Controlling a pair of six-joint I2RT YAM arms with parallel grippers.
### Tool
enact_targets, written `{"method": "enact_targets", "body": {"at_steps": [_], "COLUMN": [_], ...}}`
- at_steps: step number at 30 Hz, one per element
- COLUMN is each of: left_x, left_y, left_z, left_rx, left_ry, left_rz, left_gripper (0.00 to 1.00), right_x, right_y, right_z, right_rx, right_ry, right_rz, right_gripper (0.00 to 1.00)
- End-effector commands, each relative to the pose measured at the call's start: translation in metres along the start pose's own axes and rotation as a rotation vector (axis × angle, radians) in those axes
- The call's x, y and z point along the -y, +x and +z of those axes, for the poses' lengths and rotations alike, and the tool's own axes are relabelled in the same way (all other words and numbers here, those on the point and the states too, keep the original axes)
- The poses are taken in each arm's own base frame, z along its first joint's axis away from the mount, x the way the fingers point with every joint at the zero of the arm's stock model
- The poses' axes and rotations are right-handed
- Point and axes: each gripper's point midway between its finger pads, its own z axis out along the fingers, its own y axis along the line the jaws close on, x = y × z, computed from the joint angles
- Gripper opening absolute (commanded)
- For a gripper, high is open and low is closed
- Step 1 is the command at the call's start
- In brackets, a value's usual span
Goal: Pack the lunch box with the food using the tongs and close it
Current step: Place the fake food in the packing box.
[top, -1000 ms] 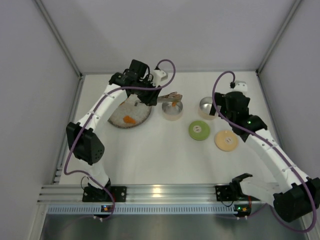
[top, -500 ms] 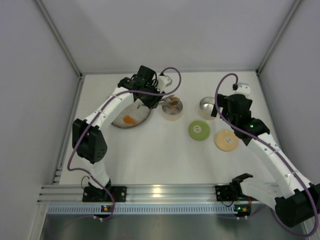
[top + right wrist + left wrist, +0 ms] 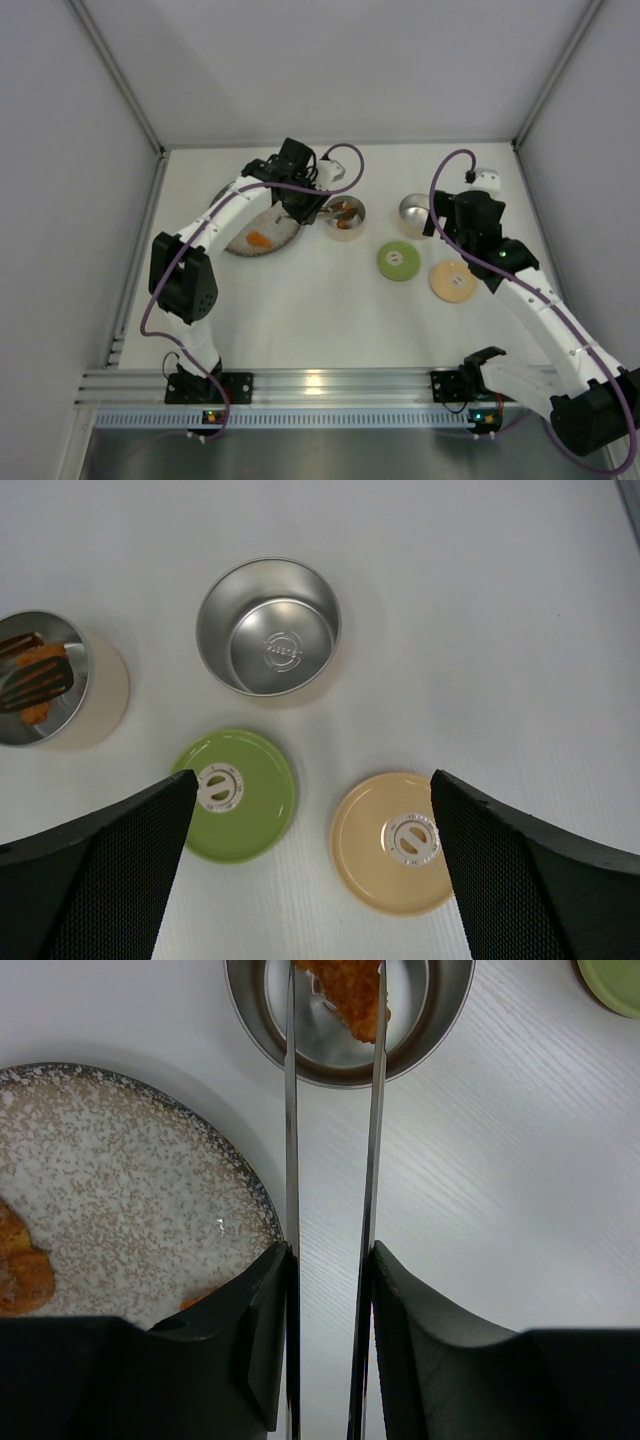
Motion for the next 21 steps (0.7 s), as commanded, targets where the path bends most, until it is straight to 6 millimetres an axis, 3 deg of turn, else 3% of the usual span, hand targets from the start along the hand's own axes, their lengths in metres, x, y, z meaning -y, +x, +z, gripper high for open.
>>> {"method": "enact_targets", "body": {"at_steps": [1, 6, 14, 21], "left_x": [-0.003, -0.003, -0.002, -0.002], "left_y": [-0.017, -0.028, -0.027, -0.03], "left_z": [-0.003, -0.011, -0.013, -0.016], "left_rx": [0.067, 0.1, 0.094, 0.102], "left_ry": [-0.008, -0.012, -0.008, -0.007], "left_rz": [0.011, 0.008, 0.002, 0.004], "left_gripper": [0.36, 0.4, 0.52, 0.49], "right_x": [-0.003, -0.003, -0.003, -0.004], "right_y": [-0.009, -0.009, -0.01, -0.009], "right_z": [-0.006, -0.006, -0.006, -0.006], "right_rx": [0.042, 0.042, 0.044, 0.04], "right_ry": [-0.005, -0.006, -0.007, -0.009], "right_rz": [0.015, 0.013, 0.012, 0.015], "right_gripper": [0.99, 0.99, 1.0, 0.99]}}
